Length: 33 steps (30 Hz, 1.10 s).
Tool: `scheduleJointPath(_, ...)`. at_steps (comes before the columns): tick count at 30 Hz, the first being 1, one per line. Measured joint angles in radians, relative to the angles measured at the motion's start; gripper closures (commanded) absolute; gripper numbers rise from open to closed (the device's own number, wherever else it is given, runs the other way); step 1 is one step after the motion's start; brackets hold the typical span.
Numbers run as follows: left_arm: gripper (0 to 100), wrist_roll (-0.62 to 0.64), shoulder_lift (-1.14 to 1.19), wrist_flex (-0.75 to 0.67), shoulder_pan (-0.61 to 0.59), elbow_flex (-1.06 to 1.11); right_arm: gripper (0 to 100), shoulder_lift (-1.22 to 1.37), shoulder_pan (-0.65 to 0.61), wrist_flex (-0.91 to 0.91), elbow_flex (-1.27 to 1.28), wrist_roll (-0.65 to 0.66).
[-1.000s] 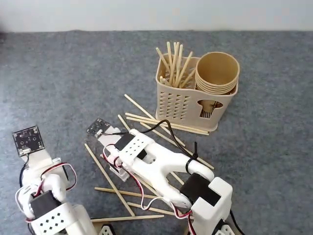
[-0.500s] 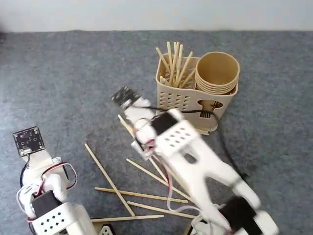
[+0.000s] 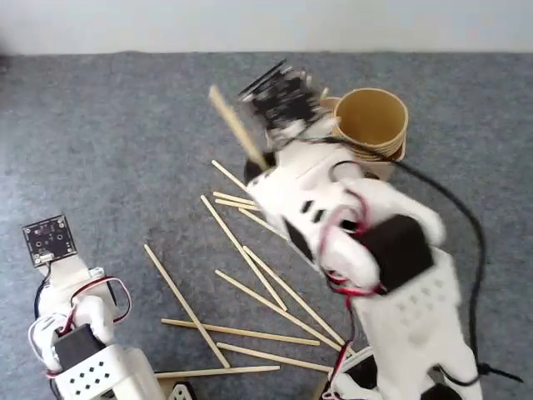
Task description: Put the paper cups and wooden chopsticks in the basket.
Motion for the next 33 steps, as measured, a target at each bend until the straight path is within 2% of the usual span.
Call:
scheduleJointPath(6,98,0.0,0.0,0.0,0.0,0.0,99.1,-0.002,0.104,-0.222,-0.072,-0.017)
scheduleJointPath(12,98,0.0,0.0,0.0,0.0,0.0,99.1,0.018,0.221,-0.488,-0.072,-0.103)
scheduleJointPath(16,98,0.0,0.0,0.0,0.0,0.0,99.1,0.15,0.245,-0.601,-0.081,-0.153)
scheduleJointPath(21,98,0.0,0.0,0.0,0.0,0.0,99.1,0.278,0.272,-0.632,-0.083,-0.212)
scheduleJointPath(28,98,0.0,0.0,0.0,0.0,0.0,99.0,0.43,0.307,-0.634,-0.081,-0.226)
scheduleJointPath(33,98,0.0,0.0,0.0,0.0,0.0,98.0,0.448,0.321,-0.655,0.021,-0.227)
